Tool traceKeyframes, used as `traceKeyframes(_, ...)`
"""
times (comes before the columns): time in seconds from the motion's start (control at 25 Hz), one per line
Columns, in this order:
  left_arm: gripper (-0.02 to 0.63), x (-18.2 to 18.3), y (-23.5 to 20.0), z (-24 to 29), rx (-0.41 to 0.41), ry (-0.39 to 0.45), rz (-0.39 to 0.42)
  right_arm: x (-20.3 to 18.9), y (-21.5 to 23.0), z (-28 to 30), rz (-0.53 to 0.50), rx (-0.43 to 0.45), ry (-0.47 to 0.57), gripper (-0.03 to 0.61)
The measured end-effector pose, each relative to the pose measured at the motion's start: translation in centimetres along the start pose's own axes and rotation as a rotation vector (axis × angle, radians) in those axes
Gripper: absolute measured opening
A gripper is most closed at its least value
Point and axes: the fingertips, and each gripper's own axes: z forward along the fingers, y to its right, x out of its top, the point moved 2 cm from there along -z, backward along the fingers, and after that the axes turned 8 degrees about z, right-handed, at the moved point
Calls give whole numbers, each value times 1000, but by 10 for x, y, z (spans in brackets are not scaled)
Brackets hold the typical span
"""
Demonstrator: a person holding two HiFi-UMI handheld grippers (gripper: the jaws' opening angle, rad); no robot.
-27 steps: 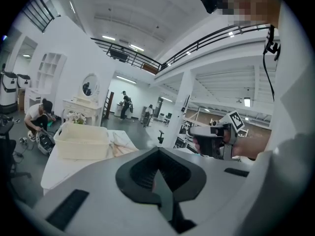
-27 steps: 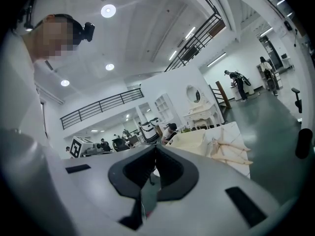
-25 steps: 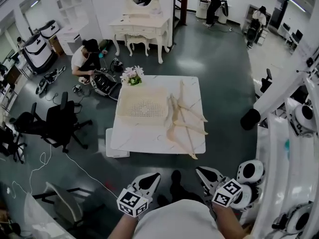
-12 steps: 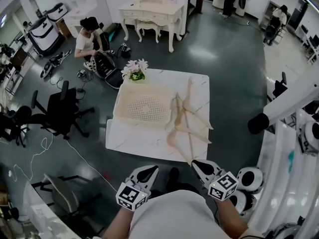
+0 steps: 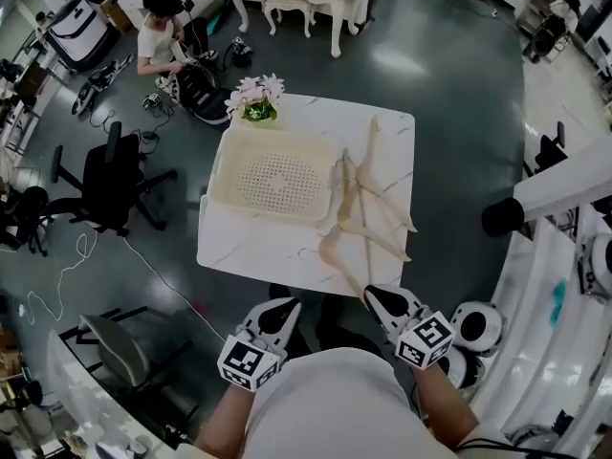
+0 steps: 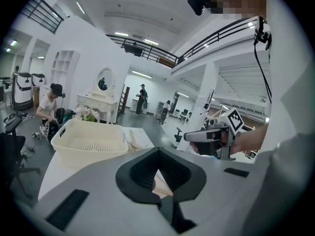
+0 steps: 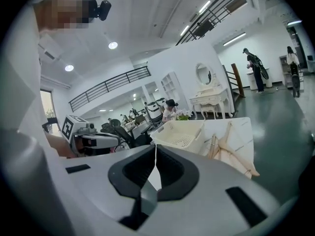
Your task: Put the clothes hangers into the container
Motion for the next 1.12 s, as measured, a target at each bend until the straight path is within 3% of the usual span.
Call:
traceKeyframes(0.32,8,-11,-40,5,-57,-47,-19,-31,26,47,3,-135,-33,20)
traceKeyframes(0.52,8,-28,-66,6,-61,-90,-30,-71,53,84,19,-161,-148,71)
traceKeyframes(1.12,7,-60,-105,19,-35,-150,-90,-168,141,162,-101,-213,-567,150)
